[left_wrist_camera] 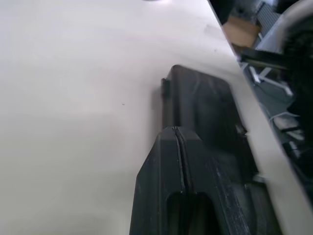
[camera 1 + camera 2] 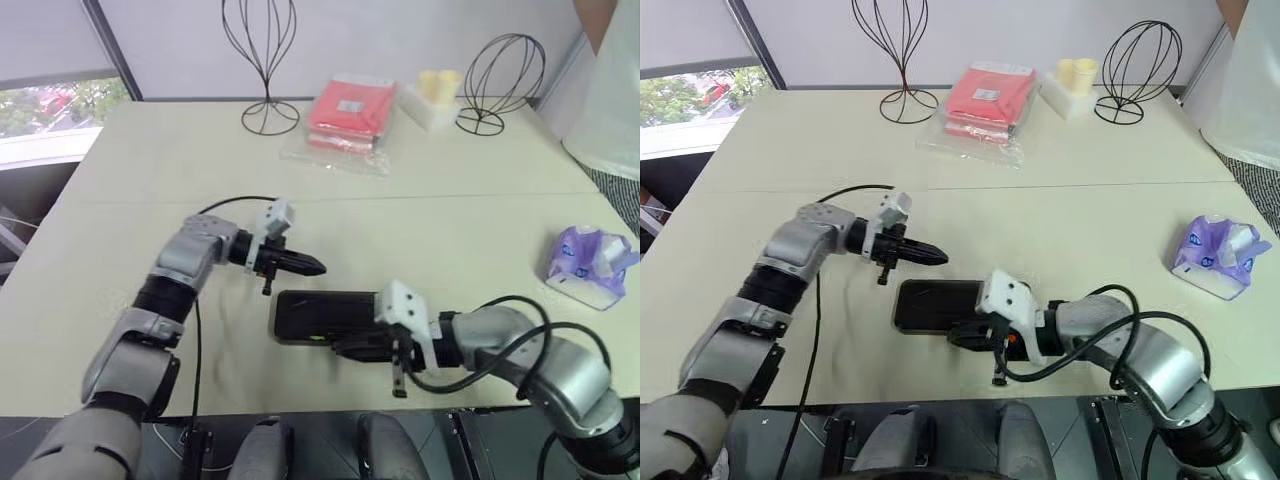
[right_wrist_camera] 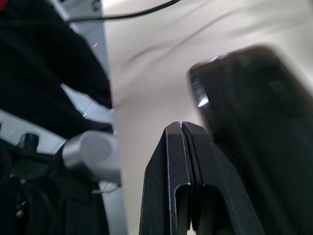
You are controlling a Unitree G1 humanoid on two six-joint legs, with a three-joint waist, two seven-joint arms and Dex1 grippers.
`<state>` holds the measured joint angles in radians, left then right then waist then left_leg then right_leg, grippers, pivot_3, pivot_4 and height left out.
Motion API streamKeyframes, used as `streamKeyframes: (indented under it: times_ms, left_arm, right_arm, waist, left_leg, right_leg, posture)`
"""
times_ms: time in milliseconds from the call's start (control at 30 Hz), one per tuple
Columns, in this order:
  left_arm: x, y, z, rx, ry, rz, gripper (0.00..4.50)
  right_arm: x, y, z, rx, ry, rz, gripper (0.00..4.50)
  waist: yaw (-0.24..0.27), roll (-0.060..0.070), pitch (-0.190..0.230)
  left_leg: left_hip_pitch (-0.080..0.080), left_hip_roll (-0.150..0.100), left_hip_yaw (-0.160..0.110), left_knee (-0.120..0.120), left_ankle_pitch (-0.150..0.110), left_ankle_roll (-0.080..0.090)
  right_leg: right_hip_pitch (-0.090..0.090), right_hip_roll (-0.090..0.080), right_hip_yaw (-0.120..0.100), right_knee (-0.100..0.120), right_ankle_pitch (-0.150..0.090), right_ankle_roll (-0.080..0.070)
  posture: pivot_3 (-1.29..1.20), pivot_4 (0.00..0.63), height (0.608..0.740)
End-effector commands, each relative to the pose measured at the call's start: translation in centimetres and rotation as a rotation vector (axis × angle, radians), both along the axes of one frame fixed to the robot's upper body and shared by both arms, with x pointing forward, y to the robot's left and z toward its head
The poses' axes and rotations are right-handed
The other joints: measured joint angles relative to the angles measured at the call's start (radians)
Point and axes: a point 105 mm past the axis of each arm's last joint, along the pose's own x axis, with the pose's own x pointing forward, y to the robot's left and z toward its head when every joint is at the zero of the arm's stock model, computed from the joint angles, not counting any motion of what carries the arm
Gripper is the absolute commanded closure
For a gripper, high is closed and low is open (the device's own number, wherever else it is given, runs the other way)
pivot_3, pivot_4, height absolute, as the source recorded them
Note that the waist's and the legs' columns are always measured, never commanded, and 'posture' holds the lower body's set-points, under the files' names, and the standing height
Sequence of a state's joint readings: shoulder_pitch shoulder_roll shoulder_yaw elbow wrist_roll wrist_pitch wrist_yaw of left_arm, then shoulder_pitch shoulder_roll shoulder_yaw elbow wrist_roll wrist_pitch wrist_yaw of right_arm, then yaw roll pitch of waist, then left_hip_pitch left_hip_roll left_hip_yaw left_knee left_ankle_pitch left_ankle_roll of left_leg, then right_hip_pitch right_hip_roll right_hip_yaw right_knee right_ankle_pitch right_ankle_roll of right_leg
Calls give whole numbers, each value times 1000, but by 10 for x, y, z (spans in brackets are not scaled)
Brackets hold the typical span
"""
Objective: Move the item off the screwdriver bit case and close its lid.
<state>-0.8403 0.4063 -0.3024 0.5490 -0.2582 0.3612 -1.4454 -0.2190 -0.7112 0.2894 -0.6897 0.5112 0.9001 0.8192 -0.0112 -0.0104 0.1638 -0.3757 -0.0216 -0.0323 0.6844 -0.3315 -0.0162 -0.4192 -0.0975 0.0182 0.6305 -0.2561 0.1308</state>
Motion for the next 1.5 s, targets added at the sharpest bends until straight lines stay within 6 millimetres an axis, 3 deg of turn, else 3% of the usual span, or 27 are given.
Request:
streamKeyframes:
  times_ms: [33, 233, 467, 833, 967, 1133, 1267, 1500]
  left_arm:
    - [2, -13, -11, 43, -55, -31, 4500]
    - [1, -24, -29, 80, -89, -63, 4500]
    - [-8, -36, -46, 99, -106, -125, 4500]
    - [-14, -40, -55, 112, -98, -167, 4500]
    - [-14, -37, -54, 103, -88, -164, 4500]
    - [-2, -23, -24, 20, -106, -81, 4500]
    - [5, -1, 2, 2, -159, -31, 4500]
    - [-8, 49, 62, -34, -249, 49, 4500]
  right_arm:
    - [6, 1, -10, -39, -57, -38, 4457]
    - [20, -6, -23, -108, -136, -139, 4457]
    - [34, -16, -24, -160, -245, -256, 4457]
    - [49, -16, -12, -194, -447, -330, 4457]
    - [50, -15, -10, -192, -446, -324, 4457]
    - [17, -19, 6, -97, -240, -225, 4457]
    - [-10, -31, 31, -68, -171, -129, 4457]
    - [2, -82, 106, -134, -275, -138, 4457]
  waist:
    - [0, 0, 0]
    - [-1, 0, 0]
    - [0, -1, 0]
    - [0, -1, -1]
    - [0, -1, -1]
    - [0, -1, -1]
    - [1, -1, 0]
    - [-3, -2, 2]
  left_leg:
    - [0, 0, 0, 0, 0, 0]
    - [0, 0, 0, 0, 0, 0]
    - [1, 0, 0, 0, 0, 0]
    - [2, 0, 0, 0, 0, 0]
    - [3, 0, 0, 0, 0, 0]
    - [1, 0, -2, 0, 0, 0]
    - [0, 0, -3, 0, 0, 0]
    - [1, 1, -3, 0, 0, 1]
  right_leg:
    - [0, 0, 0, 0, 0, 0]
    - [-1, 0, 0, 1, 0, 0]
    - [0, 0, 0, 1, 0, 0]
    - [2, 0, 0, 1, 0, 0]
    - [2, 0, 0, 1, 0, 0]
    - [1, 0, 0, 1, 0, 0]
    - [0, 0, 0, 1, 0, 0]
    - [0, 0, 0, 1, 0, 0]
  posture:
    - [0, 150, 740]
    - [0, 150, 740]
    - [0, 150, 740]
    - [0, 150, 740]
    - [0, 150, 740]
    - [0, 150, 740]
    - [0, 150, 740]
    - [0, 150, 740]
